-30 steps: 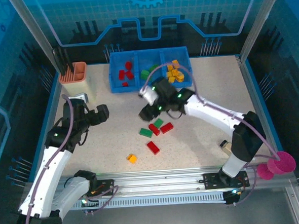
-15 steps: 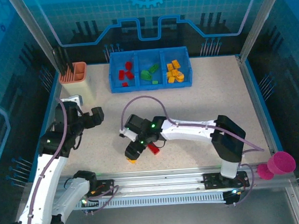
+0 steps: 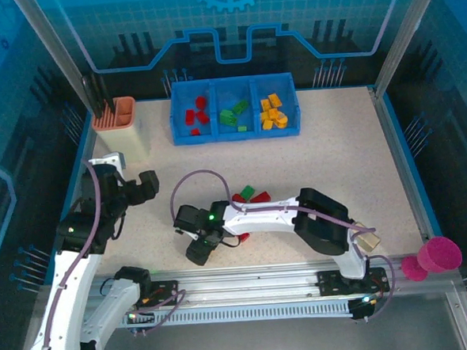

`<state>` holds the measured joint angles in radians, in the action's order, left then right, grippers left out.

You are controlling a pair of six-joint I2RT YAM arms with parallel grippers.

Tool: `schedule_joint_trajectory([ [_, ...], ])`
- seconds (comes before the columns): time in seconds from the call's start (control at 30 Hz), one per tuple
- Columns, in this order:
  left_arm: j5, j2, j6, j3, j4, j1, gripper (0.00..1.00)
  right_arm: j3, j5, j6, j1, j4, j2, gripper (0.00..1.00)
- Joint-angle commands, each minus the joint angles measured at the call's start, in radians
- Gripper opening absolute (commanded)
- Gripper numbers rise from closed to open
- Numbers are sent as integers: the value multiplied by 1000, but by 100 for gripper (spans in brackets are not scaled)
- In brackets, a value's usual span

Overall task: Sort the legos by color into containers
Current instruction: Pick up the lego from the bottom-center of the table.

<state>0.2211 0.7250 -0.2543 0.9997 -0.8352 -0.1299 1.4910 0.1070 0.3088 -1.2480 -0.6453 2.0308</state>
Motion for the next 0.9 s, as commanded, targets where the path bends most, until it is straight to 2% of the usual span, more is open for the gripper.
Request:
schedule_joint_trajectory([
  [0.0, 30, -15, 24, -5, -24, 2, 99, 35, 85, -22, -16, -82, 27, 81],
  [0.2, 23, -13, 26, -16, -9, 1, 99, 30, 84, -19, -19, -58, 53, 74],
  [0.33, 21, -9, 27, -18, -4, 0, 99, 28, 70, -24, -19, -36, 70, 61],
  [0.43, 22, -7, 29, -19, -2, 0, 100, 20, 61, -27, -14, -26, 72, 46],
  [0.53, 23, -7, 33, -27, 4, 0, 99, -10, 68, -28, 7, -21, 34, 38],
  [0.7, 6, 11, 46, -33, 12, 0, 99, -91, 80, -66, 108, -57, -163, 33],
  [0.8, 72, 44, 57, -13, -8, -2, 99, -124, 94, -124, 227, -82, -325, 33],
  [0.87, 69, 51, 51, 0, -10, -1, 99, -126, 108, -171, 342, -92, -410, 33],
])
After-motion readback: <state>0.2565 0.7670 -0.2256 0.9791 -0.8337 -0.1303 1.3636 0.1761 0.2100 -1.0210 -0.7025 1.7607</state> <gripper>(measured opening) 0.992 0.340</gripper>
